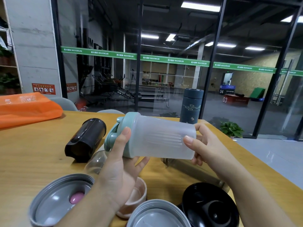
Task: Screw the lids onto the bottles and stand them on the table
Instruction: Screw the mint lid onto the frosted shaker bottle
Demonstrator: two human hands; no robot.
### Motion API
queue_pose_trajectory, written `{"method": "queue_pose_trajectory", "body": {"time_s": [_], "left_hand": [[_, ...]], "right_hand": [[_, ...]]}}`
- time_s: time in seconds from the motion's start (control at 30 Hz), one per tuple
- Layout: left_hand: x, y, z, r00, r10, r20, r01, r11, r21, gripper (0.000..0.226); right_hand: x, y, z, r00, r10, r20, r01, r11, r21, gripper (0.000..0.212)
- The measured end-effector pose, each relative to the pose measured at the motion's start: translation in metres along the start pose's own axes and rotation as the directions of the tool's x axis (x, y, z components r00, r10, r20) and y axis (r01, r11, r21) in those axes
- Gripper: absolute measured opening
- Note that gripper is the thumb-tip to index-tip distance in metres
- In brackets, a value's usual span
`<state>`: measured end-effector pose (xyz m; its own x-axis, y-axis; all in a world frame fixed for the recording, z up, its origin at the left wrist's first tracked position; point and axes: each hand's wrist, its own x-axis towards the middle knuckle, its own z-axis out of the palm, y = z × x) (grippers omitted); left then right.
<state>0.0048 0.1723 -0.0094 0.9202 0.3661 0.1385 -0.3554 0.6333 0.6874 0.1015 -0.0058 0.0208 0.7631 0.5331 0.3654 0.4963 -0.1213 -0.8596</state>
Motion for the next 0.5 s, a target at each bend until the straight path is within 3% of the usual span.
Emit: {"method": "queue_pose_trajectory", "body": {"time_s": [0.1, 0.23, 0.4, 0.5], "left_hand": [[-0.0001, -0.0004, 0.0001, 1.0, -0.016, -0.001, 0.016, 1.0, -0.023, 0.078], [0.0, -0.0004, 0.0011, 0.999, -0.04, 0.002, 0.04, 0.999, 0.007, 0.067], [-0.0004, 0.0016, 0.0006, 0.993, -0.086, 0.077, 0.092, 0.992, -0.081, 0.096], [0.0, 0.0, 0.0005, 0.988, -0.078, 0.134, 0.091, 0.991, -0.098, 0.099]], "right_hand": [[-0.0007, -0.0018, -0.0011, 1.0, 0.007, -0.013, -0.008, 0.999, -0.035, 0.06], [-0.0004, -0.0022, -0.0023, 0.999, 0.033, -0.001, -0.033, 0.999, -0.021, 0.06], [0.0004, 0.0024, -0.0028, 0.99, 0.103, 0.1, -0.118, 0.981, 0.154, 0.074], [0.0014, 0.0035, -0.0024, 0.989, 0.113, 0.1, -0.139, 0.944, 0.301, 0.094]]}}
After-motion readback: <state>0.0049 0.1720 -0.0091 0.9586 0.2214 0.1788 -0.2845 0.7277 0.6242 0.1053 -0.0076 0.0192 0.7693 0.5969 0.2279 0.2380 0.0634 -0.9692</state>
